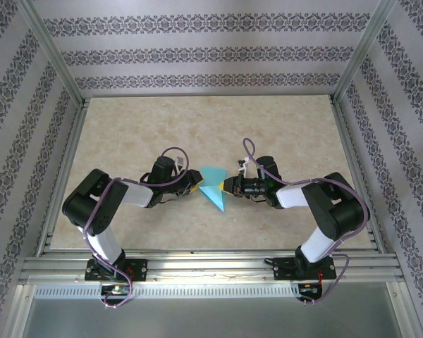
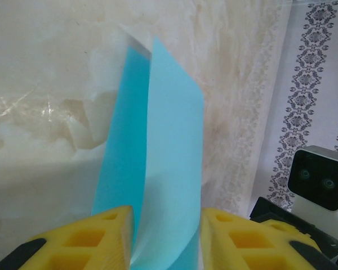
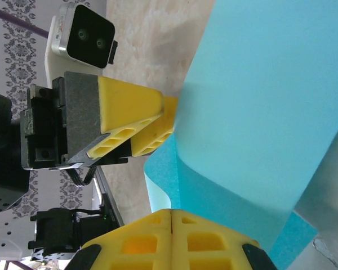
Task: Fold a paper plane with a square sheet of paper (pick it up from the middle)
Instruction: Fourth fold the wing at the center of the table.
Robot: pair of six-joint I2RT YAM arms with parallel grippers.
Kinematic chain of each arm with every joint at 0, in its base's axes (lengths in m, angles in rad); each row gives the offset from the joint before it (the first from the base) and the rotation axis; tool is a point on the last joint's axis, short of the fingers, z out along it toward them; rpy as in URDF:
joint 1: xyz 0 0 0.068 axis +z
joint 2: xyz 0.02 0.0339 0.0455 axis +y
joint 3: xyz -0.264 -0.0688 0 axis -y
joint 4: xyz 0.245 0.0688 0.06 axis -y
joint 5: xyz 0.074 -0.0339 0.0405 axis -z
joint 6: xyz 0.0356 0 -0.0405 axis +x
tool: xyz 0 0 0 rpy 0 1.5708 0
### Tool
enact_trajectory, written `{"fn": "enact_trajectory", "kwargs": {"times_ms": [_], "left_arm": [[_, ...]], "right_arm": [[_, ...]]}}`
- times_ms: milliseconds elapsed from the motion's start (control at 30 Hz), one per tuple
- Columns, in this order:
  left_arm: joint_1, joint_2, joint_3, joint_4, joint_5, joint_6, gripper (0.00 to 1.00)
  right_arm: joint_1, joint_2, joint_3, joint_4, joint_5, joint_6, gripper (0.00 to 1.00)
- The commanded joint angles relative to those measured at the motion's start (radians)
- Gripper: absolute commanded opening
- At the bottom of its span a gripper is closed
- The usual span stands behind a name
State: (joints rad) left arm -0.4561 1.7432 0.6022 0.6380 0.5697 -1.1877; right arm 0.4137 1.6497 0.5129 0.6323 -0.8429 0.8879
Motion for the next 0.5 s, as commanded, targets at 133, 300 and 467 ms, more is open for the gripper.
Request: {"fn": "enact_trajectory", "kwargs": {"times_ms": [133,300,467], "left_arm": [[0.011,0.014,-0.015,0.108,0.016,-0.037,0.32],[0.011,0.009,-0.015,0.1,0.015,-0.036,0.27],[0.012,0.007,-0.011,0.091,0.017,-0.028,0.22]], "right_arm": [[-0.018,-0.024,-0.02,0.006,0.009,-0.02,0.0],[-0.021,-0.024,-0.026,0.001,0.013,-0.025,0.0],[-0.021,-0.024,-0.028,0.0,0.016,-0.027,0.0]]}}
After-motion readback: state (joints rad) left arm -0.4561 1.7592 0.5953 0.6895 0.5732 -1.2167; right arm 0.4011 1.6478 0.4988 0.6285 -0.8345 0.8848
